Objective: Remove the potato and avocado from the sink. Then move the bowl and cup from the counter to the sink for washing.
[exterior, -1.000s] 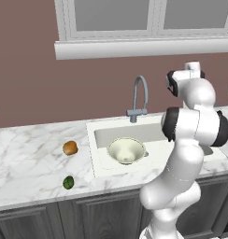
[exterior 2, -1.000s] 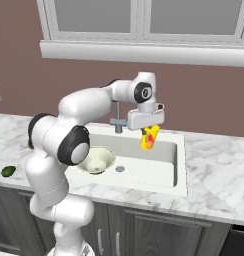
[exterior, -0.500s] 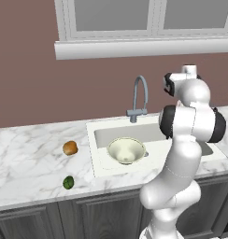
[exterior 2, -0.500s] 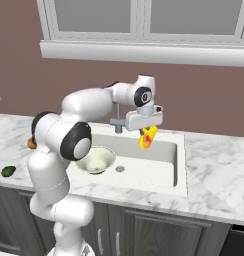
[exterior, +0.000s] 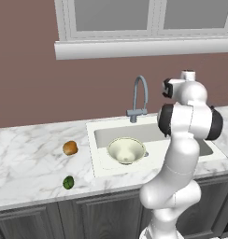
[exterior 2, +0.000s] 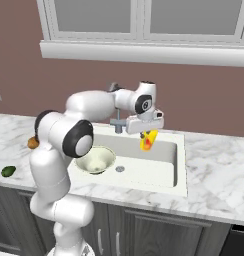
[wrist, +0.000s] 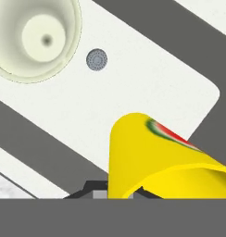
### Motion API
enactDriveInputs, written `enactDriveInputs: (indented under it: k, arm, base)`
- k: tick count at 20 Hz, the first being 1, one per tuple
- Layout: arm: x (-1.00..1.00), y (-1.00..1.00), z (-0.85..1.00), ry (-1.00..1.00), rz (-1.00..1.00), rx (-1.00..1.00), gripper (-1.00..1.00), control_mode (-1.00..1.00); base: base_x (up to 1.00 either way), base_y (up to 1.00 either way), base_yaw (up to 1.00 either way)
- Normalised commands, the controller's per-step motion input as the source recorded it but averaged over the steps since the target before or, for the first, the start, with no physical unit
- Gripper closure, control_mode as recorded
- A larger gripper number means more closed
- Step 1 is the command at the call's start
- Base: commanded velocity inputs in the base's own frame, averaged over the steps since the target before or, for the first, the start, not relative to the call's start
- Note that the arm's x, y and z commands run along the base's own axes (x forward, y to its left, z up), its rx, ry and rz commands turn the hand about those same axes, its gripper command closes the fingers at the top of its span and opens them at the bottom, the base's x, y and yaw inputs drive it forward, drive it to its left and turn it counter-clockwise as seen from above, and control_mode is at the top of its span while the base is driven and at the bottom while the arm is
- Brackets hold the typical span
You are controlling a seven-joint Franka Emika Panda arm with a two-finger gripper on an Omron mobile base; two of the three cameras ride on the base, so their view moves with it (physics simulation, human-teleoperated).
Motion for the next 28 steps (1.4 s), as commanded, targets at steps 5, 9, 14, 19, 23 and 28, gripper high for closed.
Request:
enactDriveInputs:
  k: [5, 9, 14, 19, 23, 28]
  arm:
    - [0.24, 0.00, -0.28, 0.00, -0.10, -0.02, 1.00, -1.00]
    - [0.18, 0.02, -0.29, 0.00, -0.08, -0.03, 1.00, -1.00]
    - [0.10, 0.00, -0.27, 0.00, -0.09, -0.02, 1.00, -1.00]
    - [0.12, 0.00, -0.29, 0.00, -0.09, -0.05, 1.00, -1.00]
    - [0.15, 0.00, -0.31, 0.00, -0.05, -0.06, 1.00, -1.00]
    - [0.09, 0.00, -0.30, 0.00, -0.04, -0.02, 1.00, -1.00]
  base:
    - [0.00, 0.00, 0.00]
    - [0.00, 0.00, 0.00]
    - [0.00, 0.00, 0.00]
    - [0.00, 0.00, 0.00]
    - [0.00, 0.00, 0.00]
    - [0.00, 0.00, 0.00]
